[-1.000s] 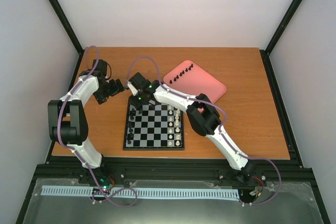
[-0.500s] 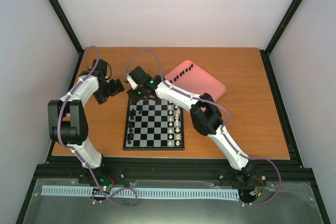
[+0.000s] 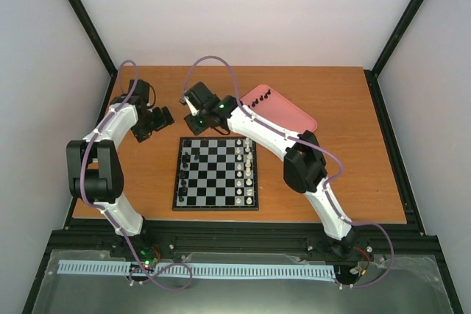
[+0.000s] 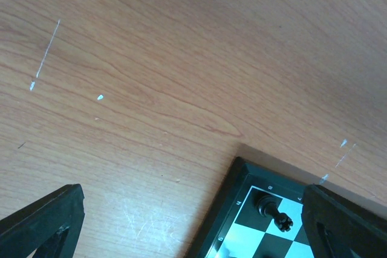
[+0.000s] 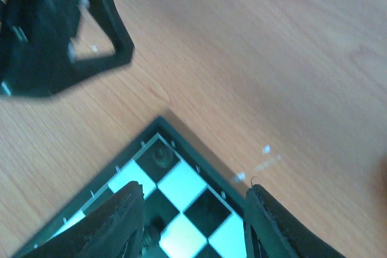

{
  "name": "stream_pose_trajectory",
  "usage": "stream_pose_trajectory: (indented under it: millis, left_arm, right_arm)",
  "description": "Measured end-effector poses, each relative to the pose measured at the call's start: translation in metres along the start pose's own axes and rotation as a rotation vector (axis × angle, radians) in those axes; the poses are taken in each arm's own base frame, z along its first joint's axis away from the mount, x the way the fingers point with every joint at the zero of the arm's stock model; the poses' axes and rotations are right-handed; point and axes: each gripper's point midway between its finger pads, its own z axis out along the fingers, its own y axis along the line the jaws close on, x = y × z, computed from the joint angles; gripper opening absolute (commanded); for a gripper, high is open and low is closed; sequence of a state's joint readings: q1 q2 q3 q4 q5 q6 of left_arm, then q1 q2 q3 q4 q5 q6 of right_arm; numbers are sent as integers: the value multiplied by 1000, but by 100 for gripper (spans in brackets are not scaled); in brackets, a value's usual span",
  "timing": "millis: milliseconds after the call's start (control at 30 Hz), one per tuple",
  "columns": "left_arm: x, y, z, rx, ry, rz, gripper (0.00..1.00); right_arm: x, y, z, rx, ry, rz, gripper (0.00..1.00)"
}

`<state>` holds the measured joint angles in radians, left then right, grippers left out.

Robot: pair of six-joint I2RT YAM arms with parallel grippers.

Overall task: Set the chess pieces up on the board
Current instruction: Pick up the chess piece from the chessboard.

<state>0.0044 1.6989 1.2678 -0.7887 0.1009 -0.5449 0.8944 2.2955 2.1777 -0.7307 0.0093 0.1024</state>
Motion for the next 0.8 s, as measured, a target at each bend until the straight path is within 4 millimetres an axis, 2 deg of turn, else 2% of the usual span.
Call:
stream_pose_trajectory:
  millis: [67,200,333,400,667,800]
  left_arm:
    - [-2,-2,-2,3,-6,1,100]
    - [-4,-2,-4,4,-8,1,100]
    - [-1,-1,-4,-3,4,1,100]
    - [0,0,-4,-6,6,3,100]
    - [2,1,-7,-12,12,16,100]
    - [1,0,-10,-9,4,17,100]
  right_arm:
    - [13,-4,-5,17,39,20,48]
    - [42,-6,-2,33,128,58,47]
    - [67,0,1,28,206,95,45]
    - [69,4,1,21,213,105,42]
    - [76,24,3,-32,238,146,41]
    - [94,32,8,-51,281,143,39]
